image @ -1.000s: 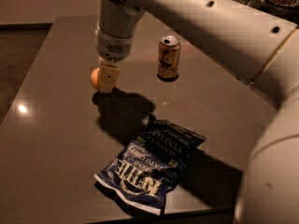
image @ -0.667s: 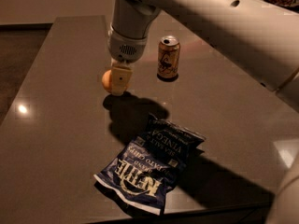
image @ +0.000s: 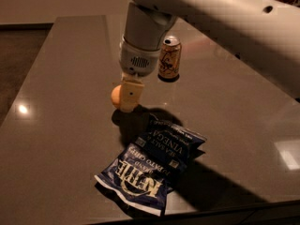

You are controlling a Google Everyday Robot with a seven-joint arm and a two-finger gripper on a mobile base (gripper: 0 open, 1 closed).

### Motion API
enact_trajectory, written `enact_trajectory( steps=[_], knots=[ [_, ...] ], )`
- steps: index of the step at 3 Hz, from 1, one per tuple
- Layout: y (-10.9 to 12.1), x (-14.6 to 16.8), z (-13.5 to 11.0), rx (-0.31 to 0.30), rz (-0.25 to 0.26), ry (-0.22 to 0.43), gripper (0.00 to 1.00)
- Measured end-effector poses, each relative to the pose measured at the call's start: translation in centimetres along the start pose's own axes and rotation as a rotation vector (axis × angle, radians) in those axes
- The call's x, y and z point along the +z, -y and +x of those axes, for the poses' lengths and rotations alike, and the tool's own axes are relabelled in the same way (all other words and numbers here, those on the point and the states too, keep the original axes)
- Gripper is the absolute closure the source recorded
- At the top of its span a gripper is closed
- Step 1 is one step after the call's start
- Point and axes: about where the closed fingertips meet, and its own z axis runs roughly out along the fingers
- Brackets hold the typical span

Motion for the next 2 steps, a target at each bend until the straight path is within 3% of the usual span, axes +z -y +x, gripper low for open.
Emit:
enact_trajectory(
  steps=[2],
  knots=[
    [-2.22, 0.94, -0.06, 0.083, -0.026, -0.016, 0.59]
  ],
)
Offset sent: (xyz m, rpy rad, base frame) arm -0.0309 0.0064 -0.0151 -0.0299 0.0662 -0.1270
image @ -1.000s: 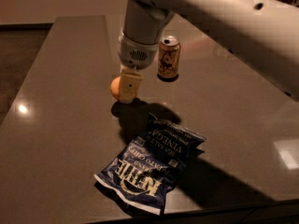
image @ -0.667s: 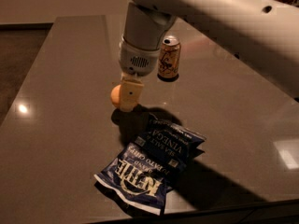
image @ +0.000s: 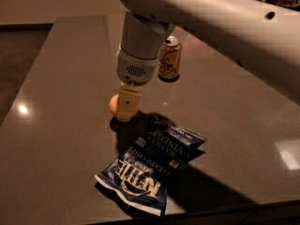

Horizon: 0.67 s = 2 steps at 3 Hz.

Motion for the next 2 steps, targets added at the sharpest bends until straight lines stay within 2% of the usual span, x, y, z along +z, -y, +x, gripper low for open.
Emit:
enact_trajectory(
  steps=[2],
  knots=[
    [-0.48, 0.93, 1.02, 0.122, 0.03, -0.022, 0.12]
  ],
)
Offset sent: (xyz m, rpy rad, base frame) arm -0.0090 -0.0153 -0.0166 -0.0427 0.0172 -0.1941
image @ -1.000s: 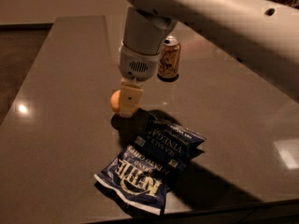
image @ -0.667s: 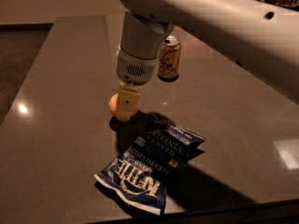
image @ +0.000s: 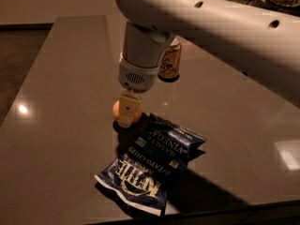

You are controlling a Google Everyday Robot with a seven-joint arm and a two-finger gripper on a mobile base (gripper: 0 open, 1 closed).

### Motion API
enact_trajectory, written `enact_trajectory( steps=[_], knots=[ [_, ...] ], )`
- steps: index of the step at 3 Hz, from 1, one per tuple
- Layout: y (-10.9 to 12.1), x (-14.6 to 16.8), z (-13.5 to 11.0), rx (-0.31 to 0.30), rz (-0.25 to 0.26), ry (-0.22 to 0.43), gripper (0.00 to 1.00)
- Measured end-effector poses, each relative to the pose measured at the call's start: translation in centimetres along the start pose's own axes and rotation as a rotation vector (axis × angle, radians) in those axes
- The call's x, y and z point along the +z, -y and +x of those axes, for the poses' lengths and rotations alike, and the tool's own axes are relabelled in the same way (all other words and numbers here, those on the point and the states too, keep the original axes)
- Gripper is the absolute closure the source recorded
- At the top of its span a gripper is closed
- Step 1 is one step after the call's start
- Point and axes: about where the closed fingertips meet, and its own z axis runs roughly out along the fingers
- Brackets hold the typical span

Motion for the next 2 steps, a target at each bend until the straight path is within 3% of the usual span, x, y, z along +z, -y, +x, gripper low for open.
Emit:
enact_trajectory(
  steps=[1, 2],
  knots=[
    [-0.09, 0.25, 0.53, 0.03, -0.001, -0.016, 0.0],
    [-0.1, 0.27, 0.54, 0.032, -0.001, -0.017, 0.0]
  ],
)
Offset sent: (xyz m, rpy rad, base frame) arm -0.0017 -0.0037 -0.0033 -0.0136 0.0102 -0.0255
